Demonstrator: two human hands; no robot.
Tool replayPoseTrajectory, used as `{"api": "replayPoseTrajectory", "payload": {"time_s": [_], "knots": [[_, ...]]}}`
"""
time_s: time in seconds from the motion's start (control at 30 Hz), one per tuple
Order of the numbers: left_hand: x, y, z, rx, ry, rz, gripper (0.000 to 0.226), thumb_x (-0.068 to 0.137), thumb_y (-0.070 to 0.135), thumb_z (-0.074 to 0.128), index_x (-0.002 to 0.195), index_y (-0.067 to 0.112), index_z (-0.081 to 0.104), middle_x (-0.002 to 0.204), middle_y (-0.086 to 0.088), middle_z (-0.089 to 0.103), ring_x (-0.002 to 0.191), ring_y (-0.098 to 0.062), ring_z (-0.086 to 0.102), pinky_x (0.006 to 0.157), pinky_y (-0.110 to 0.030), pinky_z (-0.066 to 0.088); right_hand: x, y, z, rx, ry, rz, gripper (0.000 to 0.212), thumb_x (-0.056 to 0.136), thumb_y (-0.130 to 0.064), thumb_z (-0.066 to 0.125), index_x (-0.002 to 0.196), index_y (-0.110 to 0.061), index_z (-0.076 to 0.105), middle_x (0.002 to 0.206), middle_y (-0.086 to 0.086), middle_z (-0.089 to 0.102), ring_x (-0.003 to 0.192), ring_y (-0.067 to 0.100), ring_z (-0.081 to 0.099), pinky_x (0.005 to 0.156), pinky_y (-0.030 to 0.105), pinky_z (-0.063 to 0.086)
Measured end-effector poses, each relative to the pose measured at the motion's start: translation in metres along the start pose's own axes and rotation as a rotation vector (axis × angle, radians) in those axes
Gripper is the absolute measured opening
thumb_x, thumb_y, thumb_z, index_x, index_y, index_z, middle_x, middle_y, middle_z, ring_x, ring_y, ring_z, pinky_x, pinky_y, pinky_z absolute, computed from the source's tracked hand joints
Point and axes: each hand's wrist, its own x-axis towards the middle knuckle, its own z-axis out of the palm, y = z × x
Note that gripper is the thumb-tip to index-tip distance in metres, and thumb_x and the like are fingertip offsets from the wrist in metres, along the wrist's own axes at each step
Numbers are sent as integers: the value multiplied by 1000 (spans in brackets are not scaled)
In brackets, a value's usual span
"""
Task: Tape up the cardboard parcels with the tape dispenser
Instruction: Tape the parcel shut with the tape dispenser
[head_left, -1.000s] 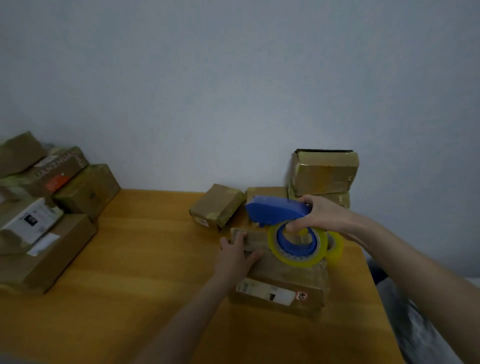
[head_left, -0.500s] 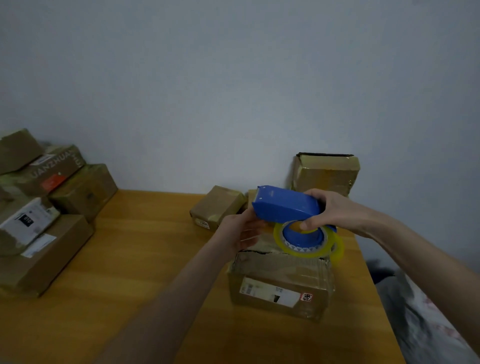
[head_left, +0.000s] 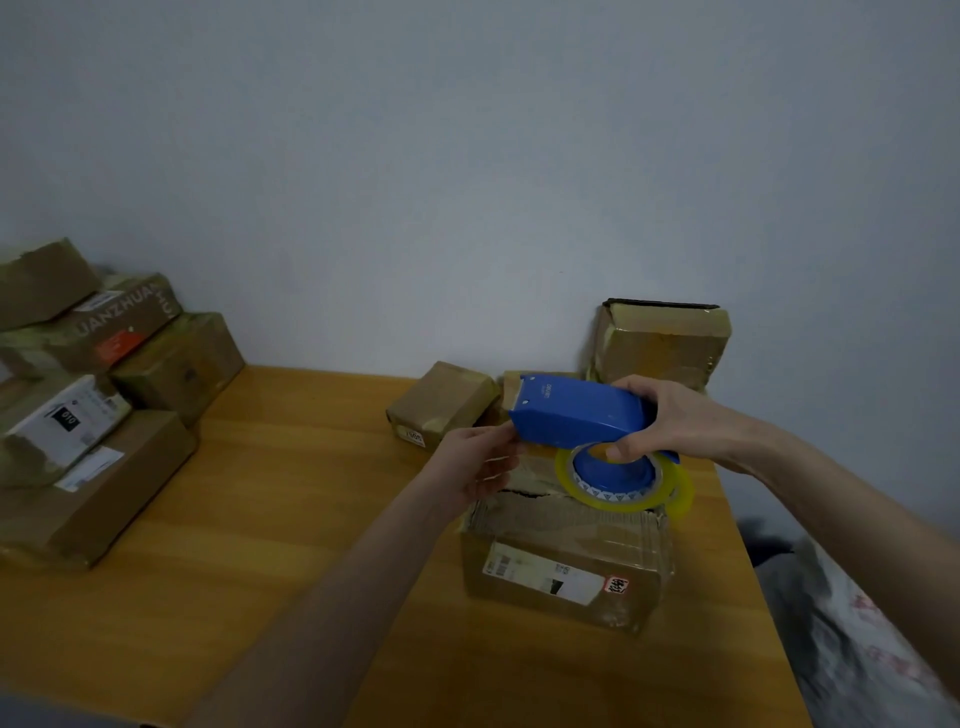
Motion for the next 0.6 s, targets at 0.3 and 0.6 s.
{"api": "replayPoseTrajectory", "payload": {"time_s": [0.3,0.6], "knots": [[5,-5,-7,288,187,164,18,92,23,62,77,14,66,61,6,59,57,-7,52,50,-17,44,0,-7,9,-256,-7,-167,60,62,-47,74,114,-55,45,110,-21,56,95,-1,59,73,16,51],[-1,-2,-68,297,421,162,23,89,26,67,71,13,65,68,2,57,66,-11,52,55,-25,47,-6,8,-11,-355,-5,-132,61,62,-45,70,117,-52,45,108,-19,58,95,0,58,76,17,49]]}}
